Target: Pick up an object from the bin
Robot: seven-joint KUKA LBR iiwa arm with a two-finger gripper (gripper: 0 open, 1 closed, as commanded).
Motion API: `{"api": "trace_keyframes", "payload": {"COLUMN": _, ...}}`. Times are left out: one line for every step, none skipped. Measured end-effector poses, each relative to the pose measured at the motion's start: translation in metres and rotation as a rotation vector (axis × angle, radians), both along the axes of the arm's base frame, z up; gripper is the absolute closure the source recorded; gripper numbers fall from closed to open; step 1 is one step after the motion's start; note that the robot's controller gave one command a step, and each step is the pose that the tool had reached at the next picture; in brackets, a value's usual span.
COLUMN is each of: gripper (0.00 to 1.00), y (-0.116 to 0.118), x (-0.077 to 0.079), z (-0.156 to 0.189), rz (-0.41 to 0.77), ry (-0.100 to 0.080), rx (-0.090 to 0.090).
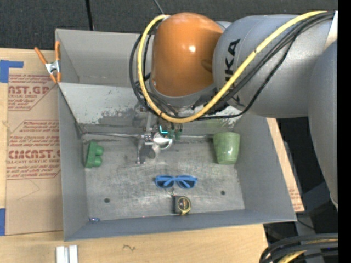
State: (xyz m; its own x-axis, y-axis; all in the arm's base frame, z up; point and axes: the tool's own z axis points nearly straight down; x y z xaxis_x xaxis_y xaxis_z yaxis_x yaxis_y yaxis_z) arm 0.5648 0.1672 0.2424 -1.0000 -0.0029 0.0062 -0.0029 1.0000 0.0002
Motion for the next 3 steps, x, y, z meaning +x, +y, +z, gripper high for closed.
{"api": "trace_keyframes", "payload": {"gripper": 0.00, "y": 0.069, "x": 0.032, "z": -0.153, "rz": 0.244, "ry": -0.024, "rx": 0.003}}
{"api": "trace_keyframes", "payload": {"gripper": 0.00, "y": 0.079, "x": 0.020, "z": -0.141, "rz": 0.603, "ry": -0.014, "rx": 0.003}}
{"api": "trace_keyframes", "payload": {"gripper": 0.00, "y": 0.081, "x": 0.020, "z": -0.132, "rz": 0.926, "ry": -0.010, "rx": 0.004}}
